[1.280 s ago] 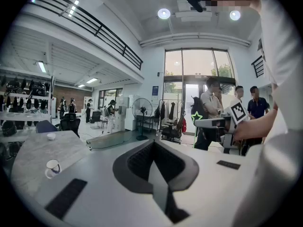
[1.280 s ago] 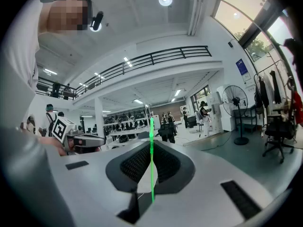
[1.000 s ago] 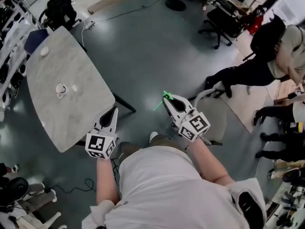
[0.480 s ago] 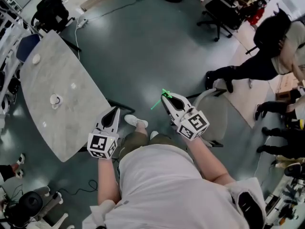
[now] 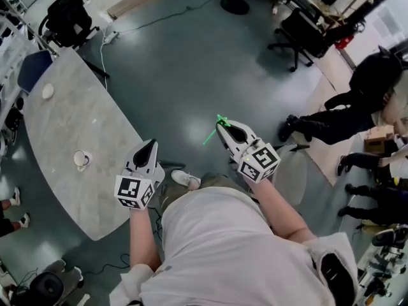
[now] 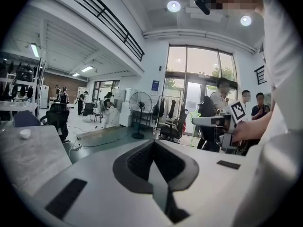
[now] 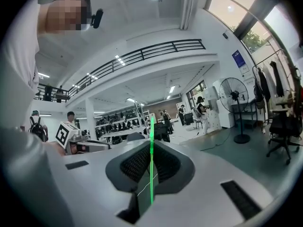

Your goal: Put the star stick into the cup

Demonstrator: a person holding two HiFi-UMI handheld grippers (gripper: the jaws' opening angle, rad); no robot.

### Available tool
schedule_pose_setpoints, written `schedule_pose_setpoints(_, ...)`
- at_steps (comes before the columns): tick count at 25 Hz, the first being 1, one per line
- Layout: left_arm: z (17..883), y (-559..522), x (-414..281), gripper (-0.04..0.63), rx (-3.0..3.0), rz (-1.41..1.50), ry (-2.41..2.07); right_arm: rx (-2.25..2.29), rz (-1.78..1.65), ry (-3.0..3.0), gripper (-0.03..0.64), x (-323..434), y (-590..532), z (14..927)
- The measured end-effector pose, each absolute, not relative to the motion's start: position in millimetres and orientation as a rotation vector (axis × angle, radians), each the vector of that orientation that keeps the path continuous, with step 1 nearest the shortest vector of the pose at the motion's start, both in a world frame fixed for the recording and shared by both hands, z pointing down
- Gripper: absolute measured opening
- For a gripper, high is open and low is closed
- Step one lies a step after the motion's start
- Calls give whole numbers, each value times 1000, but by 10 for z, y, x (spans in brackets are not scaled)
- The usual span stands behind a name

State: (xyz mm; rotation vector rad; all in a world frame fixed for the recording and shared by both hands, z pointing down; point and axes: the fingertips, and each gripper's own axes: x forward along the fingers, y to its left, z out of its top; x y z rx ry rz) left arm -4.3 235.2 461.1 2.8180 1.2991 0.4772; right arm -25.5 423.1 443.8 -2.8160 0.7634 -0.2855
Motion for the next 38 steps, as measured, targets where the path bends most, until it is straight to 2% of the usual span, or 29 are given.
schedule_pose_setpoints(6, 4511, 1701, 285, 1, 2859, 465, 1117, -2799, -294, 918, 25, 374, 3664, 4225)
schedule_pose_setpoints(25, 4689, -14, 102, 0, 2924, 537, 138, -2408, -444, 1757, 25, 1637, 1474, 4338)
schedule_pose_setpoints(38, 4748, -715, -410, 0, 2781, 567, -510, -1974, -522, 2239, 25, 1820, -253, 4465)
